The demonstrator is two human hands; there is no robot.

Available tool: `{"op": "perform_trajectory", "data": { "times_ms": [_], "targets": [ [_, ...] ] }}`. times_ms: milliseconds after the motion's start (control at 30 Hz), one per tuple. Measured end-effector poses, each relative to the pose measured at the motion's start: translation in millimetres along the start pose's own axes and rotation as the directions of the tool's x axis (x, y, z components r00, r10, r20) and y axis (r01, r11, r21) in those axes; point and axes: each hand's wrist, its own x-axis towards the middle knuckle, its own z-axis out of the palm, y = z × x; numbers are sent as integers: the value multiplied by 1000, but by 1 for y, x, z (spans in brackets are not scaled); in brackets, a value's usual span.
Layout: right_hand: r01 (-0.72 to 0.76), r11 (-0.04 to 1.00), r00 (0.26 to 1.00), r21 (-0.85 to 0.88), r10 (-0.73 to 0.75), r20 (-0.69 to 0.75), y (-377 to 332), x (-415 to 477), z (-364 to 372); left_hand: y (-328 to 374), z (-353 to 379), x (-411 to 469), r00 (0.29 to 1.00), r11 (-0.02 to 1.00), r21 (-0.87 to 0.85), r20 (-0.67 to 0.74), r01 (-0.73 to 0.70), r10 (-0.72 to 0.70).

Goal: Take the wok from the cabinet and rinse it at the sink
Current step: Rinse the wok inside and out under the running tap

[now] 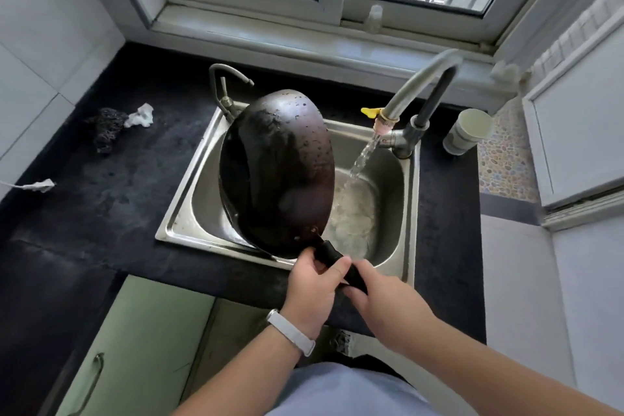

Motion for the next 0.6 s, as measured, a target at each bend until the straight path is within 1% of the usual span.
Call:
{"op": "perform_trajectory", "data": {
  "times_ms": [67, 167, 267, 367, 467, 533, 600],
  "targets": [
    [-43, 999, 999, -7, 43, -20, -1, -2, 5, -1, 0, 5, 1000, 1000, 19, 11, 5, -6],
    [-98, 992, 995, 76, 100, -20, 2, 5, 9, 3, -3, 12, 998, 999, 21, 51, 30, -32],
    [-105, 973, 993, 204, 113, -25, -2, 11, 10, 9, -11, 18, 997, 999, 20, 73, 36, -37],
    [-91, 923, 995, 374, 97, 5, -11, 13, 18, 13, -22, 19, 997, 999, 42, 79, 17, -20],
    [-91, 866, 996, 492, 87, 31, -17, 11, 30, 14, -29, 16, 990, 996, -45, 120, 81, -75],
    [-91, 840, 996, 535, 83, 39, -18, 9, 32, 16, -32, 13, 982, 984, -115, 149, 138, -120],
    [-86, 825, 996, 558, 75, 44, -20, 8, 32, 18, -34, 11, 975, 977, -139, 176, 163, -137]
  ]
}}
